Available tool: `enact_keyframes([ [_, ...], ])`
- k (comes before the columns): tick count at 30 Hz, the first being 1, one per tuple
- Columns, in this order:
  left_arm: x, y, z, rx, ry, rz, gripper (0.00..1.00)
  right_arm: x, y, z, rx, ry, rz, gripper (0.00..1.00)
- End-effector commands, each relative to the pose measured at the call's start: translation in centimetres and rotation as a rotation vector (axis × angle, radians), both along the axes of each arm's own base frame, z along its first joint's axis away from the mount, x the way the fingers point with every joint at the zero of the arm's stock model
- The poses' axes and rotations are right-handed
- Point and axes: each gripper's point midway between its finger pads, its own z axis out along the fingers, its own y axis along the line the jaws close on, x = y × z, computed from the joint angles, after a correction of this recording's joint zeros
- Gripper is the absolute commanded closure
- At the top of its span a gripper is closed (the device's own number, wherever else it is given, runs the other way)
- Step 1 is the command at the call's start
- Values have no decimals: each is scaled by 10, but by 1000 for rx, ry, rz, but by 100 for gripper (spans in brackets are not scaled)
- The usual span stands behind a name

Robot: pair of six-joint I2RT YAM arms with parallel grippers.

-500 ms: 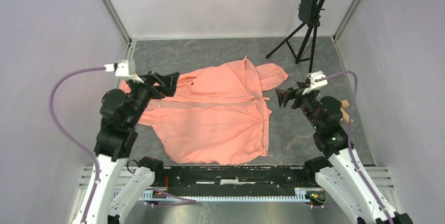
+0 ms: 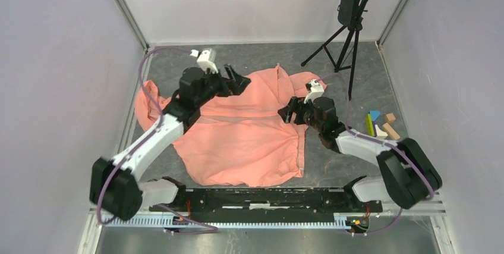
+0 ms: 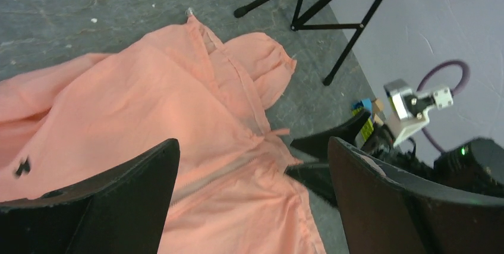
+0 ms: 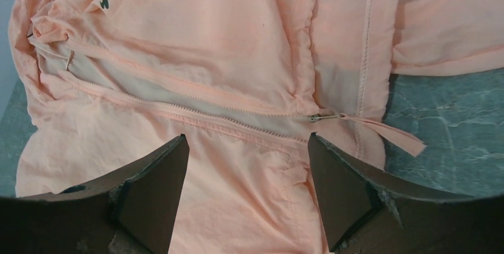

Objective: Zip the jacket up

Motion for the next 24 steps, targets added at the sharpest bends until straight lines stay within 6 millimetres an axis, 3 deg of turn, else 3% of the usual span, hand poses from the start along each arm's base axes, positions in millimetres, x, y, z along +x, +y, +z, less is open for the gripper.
enact_keyframes([
  [1,52,-32,48,-138,-154,1,0,23,22,32,185,-84,-15,21],
  [4,72,-53,35,-134,-153,-50,0,23,4,10,76,-66,-65,25],
  [7,80,-68,9,-118,-155,-100,0,13,-11,-9,25,-41,-82,27],
  [10,79,-74,-31,-49,-132,-147,0,1,-25,-37,44,41,-107,35],
  [13,76,-70,-69,20,-86,-151,0,-11,-23,-54,96,99,-52,46],
  [19,71,-83,-89,43,-70,-212,0,-10,-15,-58,117,110,-15,58],
  [24,69,-92,-100,27,-48,-240,0,-9,-21,-52,94,77,-34,58],
])
